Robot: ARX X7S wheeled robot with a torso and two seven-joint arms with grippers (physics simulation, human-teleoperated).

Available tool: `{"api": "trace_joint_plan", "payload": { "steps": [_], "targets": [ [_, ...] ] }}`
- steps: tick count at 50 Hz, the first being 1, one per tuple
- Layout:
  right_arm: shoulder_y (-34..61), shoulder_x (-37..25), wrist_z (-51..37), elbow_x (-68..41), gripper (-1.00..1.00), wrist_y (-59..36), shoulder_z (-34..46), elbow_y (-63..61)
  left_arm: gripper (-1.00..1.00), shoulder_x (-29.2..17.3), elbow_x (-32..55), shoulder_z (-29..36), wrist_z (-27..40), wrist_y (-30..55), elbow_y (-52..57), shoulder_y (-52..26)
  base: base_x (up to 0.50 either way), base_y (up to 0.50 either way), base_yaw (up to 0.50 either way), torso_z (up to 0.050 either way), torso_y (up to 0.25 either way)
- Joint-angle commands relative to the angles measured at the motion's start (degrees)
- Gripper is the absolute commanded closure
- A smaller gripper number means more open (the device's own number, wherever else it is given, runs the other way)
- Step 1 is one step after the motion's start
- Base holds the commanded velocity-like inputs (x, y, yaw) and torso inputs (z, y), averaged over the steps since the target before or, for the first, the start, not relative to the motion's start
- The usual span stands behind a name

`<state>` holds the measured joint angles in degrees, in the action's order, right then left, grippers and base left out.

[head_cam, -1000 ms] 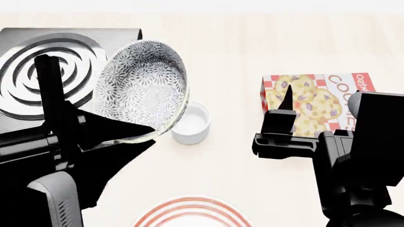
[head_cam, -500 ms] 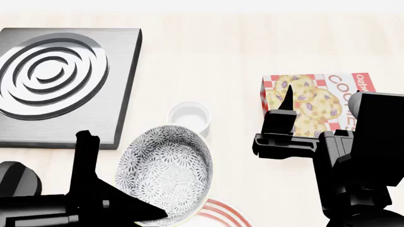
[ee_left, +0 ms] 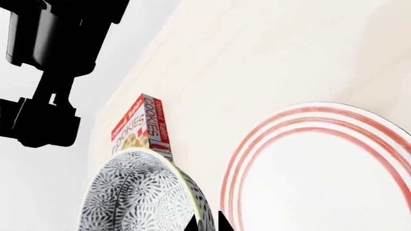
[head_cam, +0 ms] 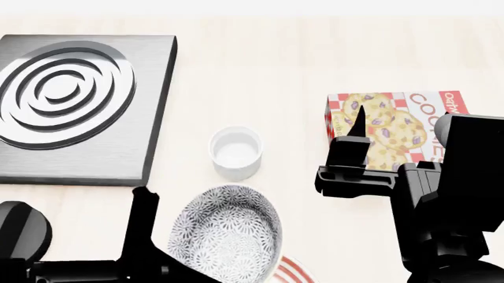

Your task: Pick the akita bowl on the stove and place it on the plate.

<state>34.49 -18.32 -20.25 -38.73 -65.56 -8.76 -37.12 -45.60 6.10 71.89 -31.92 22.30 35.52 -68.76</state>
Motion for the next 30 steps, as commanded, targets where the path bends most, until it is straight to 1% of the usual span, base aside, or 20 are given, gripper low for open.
{"api": "trace_joint_plan", "payload": {
  "steps": [1,12,30],
  "targets": [
    [0.0,-0.2,-0.3,-0.3,-1.00,0.2,0.1,0.1,1.00,1.2,-1.0,1.2,1.4,0.0,-1.5,1.8,0.00,0.00,0.00,0.000,0.000],
    [0.0,-0.4,-0.5,-0.6,-1.00,0.4,0.2,0.2,1.00,1.0,-1.5,2.7,1.6,1.0,1.9,3.2,0.00,0.00,0.00,0.000,0.000],
    [-0.1,-0.7,-0.9,-1.1,-1.00,0.7,0.4,0.3,1.00,0.5,-2.7,4.1,2.2,0.5,2.0,4.7,0.00,0.00,0.00,0.000,0.001]
  ]
}}
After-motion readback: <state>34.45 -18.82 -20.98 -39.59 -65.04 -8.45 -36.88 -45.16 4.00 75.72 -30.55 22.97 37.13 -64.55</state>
